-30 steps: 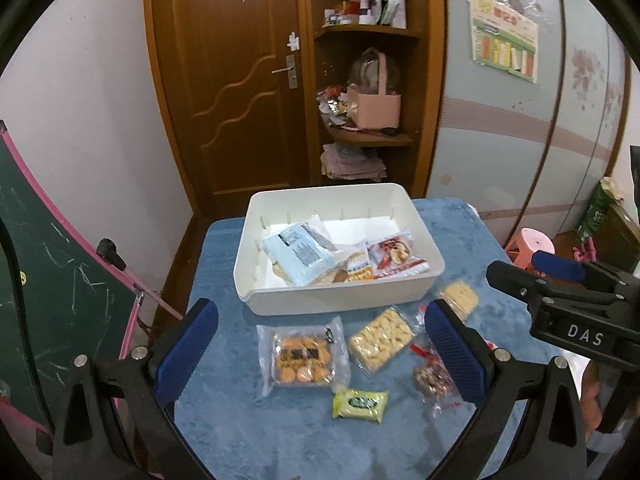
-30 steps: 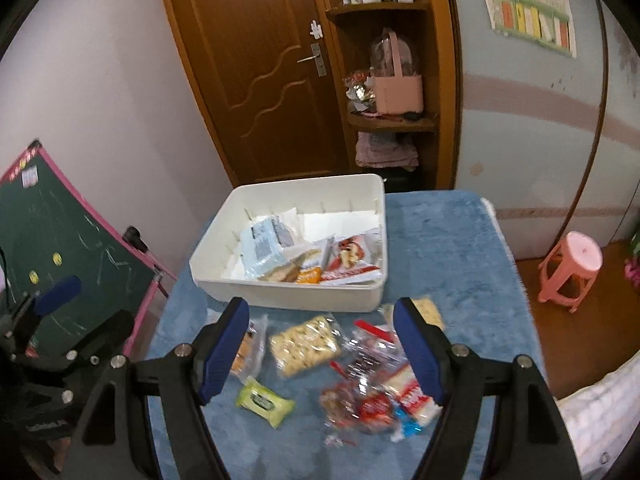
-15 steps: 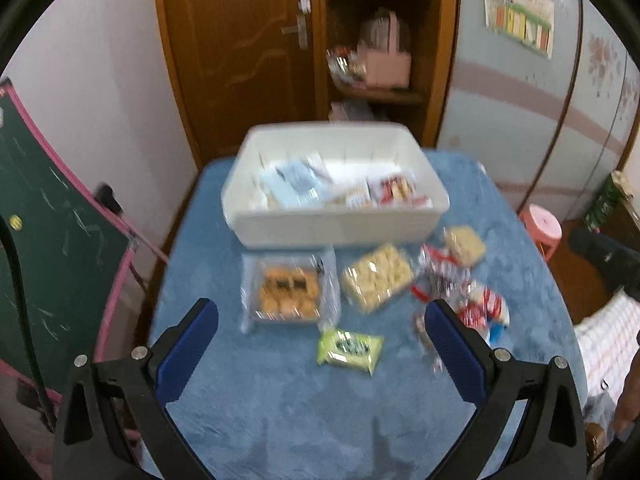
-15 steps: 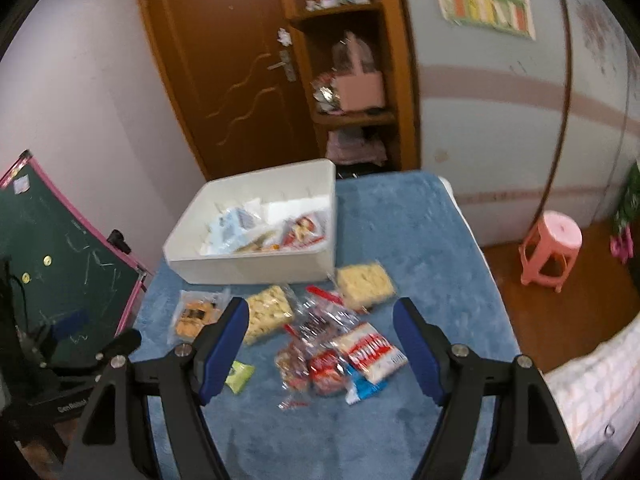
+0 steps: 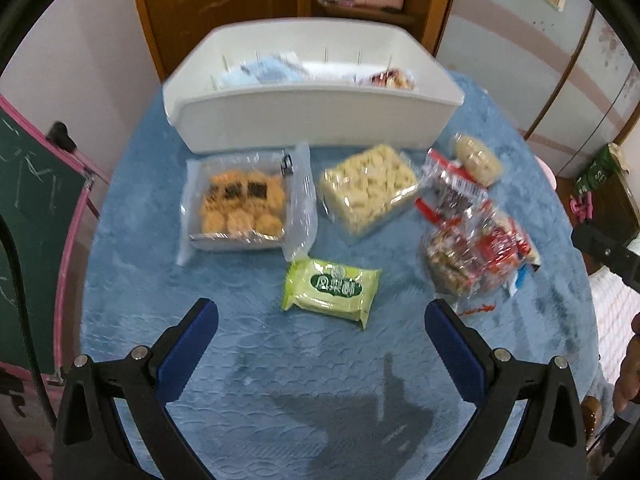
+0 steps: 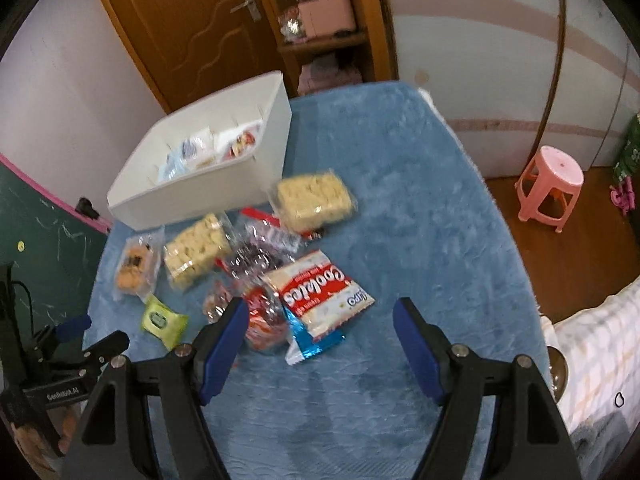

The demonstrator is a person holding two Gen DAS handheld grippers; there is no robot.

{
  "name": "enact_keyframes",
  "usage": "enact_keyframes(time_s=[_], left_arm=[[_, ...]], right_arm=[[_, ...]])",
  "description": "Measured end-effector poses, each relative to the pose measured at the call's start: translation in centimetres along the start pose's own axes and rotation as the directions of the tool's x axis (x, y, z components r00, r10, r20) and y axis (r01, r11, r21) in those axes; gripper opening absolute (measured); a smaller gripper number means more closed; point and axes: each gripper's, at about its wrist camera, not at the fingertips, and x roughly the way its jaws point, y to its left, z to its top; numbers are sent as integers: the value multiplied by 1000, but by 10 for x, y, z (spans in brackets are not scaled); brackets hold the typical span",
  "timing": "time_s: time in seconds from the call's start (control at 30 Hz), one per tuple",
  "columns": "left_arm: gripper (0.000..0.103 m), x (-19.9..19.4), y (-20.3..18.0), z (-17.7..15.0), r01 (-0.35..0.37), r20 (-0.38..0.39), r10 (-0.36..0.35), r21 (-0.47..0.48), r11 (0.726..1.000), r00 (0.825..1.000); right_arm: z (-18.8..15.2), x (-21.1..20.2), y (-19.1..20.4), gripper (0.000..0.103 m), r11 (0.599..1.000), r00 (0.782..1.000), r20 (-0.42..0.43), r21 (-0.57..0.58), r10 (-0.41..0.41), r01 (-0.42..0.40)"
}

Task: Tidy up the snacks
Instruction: 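Withdraw both tools from the bin toward the remaining snacks, then grasp the green pastry packet with the left gripper while the right grasps the red Cookies bag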

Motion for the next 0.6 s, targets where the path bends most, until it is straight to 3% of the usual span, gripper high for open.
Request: enact_keyframes(time_s=[0.3,0.6], left_arm=[[103,52,6,6,4,-111,-9,-47,999,994],[103,79,7,17,1,-140,-9,-60,998,990]], right_arm=[[1,53,-12,75,998,992,-128,-61,8,-16],[17,95,-6,75,979,973,-222,-178,57,-98]])
